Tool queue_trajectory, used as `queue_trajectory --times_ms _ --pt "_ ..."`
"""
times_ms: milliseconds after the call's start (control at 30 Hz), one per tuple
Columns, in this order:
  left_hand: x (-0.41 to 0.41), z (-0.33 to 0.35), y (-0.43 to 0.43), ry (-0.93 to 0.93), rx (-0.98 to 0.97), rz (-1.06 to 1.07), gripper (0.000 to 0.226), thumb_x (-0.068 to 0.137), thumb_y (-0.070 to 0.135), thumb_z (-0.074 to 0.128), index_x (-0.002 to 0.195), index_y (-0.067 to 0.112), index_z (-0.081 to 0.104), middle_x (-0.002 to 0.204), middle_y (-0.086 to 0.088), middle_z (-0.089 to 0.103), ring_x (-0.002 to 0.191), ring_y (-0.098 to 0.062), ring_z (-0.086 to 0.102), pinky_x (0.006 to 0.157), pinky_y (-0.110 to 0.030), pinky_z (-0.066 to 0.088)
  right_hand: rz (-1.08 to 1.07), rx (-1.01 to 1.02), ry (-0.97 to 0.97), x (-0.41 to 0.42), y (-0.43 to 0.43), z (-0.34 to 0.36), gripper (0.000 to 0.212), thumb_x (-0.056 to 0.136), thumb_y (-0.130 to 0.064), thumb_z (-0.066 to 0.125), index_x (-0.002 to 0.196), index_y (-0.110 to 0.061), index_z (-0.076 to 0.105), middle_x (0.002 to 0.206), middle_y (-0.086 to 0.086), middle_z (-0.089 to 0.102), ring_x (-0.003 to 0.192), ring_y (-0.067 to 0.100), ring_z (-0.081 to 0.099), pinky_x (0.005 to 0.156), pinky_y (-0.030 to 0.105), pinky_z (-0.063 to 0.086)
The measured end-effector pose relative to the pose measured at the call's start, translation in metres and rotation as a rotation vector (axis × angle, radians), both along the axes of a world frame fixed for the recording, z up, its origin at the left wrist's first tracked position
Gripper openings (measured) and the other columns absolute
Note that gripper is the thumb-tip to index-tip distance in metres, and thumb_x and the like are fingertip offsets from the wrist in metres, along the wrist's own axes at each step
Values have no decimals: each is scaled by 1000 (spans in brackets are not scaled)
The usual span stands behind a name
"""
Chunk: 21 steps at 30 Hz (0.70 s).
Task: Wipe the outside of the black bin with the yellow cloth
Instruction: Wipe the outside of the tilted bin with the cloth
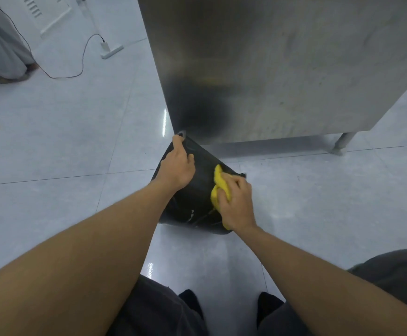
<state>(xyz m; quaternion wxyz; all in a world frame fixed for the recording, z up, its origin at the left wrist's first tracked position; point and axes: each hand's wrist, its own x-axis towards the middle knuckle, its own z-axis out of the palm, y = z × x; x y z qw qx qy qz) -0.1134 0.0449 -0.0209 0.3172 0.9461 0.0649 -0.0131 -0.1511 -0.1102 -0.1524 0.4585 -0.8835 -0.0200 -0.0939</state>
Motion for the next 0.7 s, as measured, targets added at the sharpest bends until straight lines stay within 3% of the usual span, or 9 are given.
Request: queue_trajectory --times_ms 100,167,300,433,500,567,633,700 --pt "-4 1 2 39 15 -28 50 100 22 45 144 16 21 118 -13 63 91 -25 65 86 -44 56 -218 -3 263 17 -13 -1 41 101 -26 43 141 -21 52 131 9 52 122 30 44 102 38 38" --pt "-7 2 2 51 76 -47 62 99 27 46 152 20 15 122 -11 62 91 -22 60 92 -44 52 -241 -20 325 23 -13 4 42 101 -25 42 141 -22 52 133 10 53 121 33 45 99 39 39" --pt "-6 2 -1 43 80 -30 69 96 27 51 154 22 14 123 -12 62 92 -26 58 90 -41 48 -16 3 28 21 16 26 46 95 -20 49 139 -29 56 134 0 59 122 25 48 103 33 40" --pt "-1 1 4 31 -7 -7 63 95 28 53 150 27 23 131 -9 59 105 -30 59 88 -37 45 129 19 -144 25 37 41 46 98 -20 54 142 -33 52 139 -10 58 123 13 45 103 15 27" --pt "-2 1 7 5 -11 8 64 94 29 56 149 24 24 135 -10 57 114 -34 58 94 -41 46 97 -28 -72 28 30 28 46 100 -32 46 146 -36 46 144 -11 54 125 12 42 105 17 25" --pt "-3 1 11 -11 0 58 62 94 26 60 143 16 24 124 -13 61 106 -36 62 86 -39 48 13 -79 34 29 12 6 51 97 -41 37 147 -36 45 144 -8 55 128 21 46 109 28 31" --pt "-3 0 13 27 9 86 54 95 24 60 134 11 26 116 -14 60 94 -29 62 76 -34 47 -92 -76 167 27 -6 -8 52 97 -40 34 148 -32 45 143 -2 55 130 30 44 109 37 33" --pt "-1 -4 12 95 23 53 47 96 28 55 132 10 31 121 -14 59 100 -30 61 81 -37 52 -179 -20 278 24 -14 -11 48 101 -31 38 148 -29 44 143 1 54 128 32 39 104 40 36"
